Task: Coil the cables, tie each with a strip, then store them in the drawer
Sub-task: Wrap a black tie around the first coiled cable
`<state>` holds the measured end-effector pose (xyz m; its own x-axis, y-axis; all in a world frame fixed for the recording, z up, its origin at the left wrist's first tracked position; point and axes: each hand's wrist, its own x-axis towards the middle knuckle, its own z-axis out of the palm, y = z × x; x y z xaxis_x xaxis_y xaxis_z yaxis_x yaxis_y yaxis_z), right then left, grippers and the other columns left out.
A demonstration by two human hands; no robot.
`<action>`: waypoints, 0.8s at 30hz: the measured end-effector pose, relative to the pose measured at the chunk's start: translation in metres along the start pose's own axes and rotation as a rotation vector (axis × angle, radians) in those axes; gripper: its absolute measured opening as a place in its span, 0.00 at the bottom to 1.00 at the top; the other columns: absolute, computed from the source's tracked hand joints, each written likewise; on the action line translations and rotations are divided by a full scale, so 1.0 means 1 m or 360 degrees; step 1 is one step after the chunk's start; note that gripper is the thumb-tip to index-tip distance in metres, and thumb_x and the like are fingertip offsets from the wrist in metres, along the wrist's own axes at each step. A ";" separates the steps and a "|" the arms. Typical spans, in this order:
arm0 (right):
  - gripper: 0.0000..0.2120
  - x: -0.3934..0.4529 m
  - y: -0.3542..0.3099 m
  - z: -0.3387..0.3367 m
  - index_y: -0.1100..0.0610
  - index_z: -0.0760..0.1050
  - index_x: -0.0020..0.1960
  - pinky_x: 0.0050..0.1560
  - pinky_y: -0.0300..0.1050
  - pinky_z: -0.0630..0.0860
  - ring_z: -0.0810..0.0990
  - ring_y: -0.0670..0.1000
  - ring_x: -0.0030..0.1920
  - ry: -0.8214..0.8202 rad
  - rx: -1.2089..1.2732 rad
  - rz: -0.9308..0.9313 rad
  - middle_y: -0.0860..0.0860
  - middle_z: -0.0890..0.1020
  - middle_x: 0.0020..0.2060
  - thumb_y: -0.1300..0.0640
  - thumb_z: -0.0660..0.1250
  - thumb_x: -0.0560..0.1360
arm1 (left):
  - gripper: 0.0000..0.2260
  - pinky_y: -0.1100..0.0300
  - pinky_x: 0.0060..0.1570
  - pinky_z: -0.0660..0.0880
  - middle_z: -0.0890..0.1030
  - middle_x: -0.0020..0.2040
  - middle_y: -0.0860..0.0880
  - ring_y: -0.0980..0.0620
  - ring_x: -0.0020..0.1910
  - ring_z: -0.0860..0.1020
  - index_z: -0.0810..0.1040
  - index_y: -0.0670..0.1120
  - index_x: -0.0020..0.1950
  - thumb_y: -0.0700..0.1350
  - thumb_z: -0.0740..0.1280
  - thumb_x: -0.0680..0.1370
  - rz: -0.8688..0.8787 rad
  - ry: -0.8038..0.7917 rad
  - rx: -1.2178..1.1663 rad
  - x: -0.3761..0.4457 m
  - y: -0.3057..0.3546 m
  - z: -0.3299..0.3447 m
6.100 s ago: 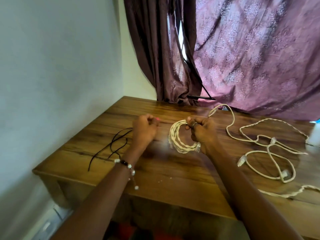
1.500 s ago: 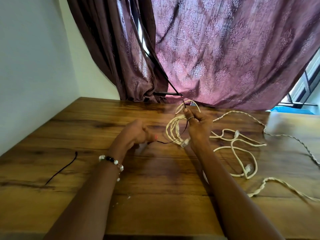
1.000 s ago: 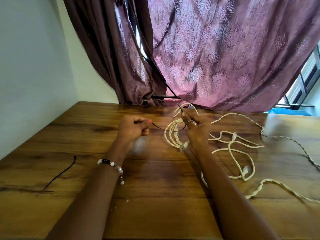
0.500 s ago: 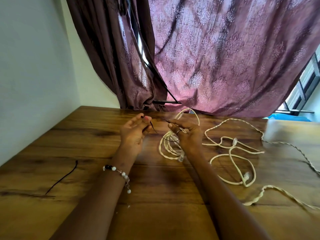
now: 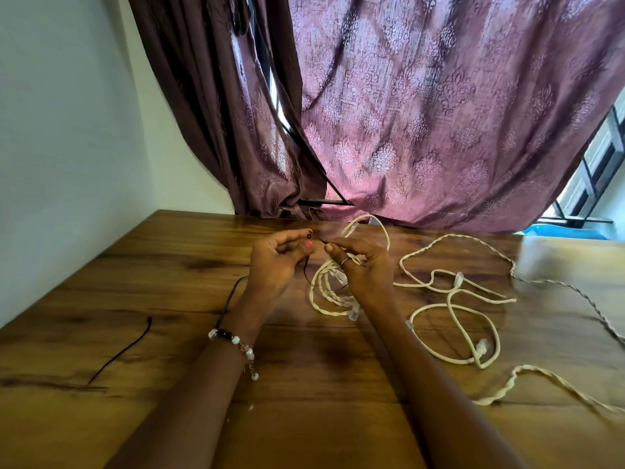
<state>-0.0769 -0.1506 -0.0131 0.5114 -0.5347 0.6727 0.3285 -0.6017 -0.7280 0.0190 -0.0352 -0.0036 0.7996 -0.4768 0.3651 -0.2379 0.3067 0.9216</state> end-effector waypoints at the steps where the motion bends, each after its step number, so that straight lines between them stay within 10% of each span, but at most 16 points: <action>1: 0.08 0.000 0.001 0.000 0.49 0.83 0.46 0.43 0.40 0.77 0.82 0.44 0.40 -0.0008 0.0003 -0.0003 0.43 0.85 0.38 0.61 0.74 0.71 | 0.09 0.62 0.45 0.79 0.84 0.44 0.46 0.53 0.42 0.83 0.82 0.45 0.50 0.36 0.72 0.72 0.0009 0.0011 0.0004 0.000 -0.001 0.000; 24: 0.05 -0.001 0.013 0.003 0.51 0.84 0.48 0.43 0.48 0.78 0.82 0.48 0.42 -0.0018 -0.0140 -0.0033 0.48 0.85 0.40 0.56 0.73 0.72 | 0.08 0.56 0.45 0.80 0.85 0.42 0.47 0.52 0.41 0.83 0.83 0.44 0.47 0.36 0.75 0.70 0.0078 0.0234 0.0140 0.001 -0.004 -0.006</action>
<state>-0.0703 -0.1558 -0.0233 0.5143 -0.5151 0.6856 0.2684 -0.6626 -0.6992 0.0244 -0.0320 -0.0079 0.8565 -0.3354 0.3924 -0.3205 0.2503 0.9136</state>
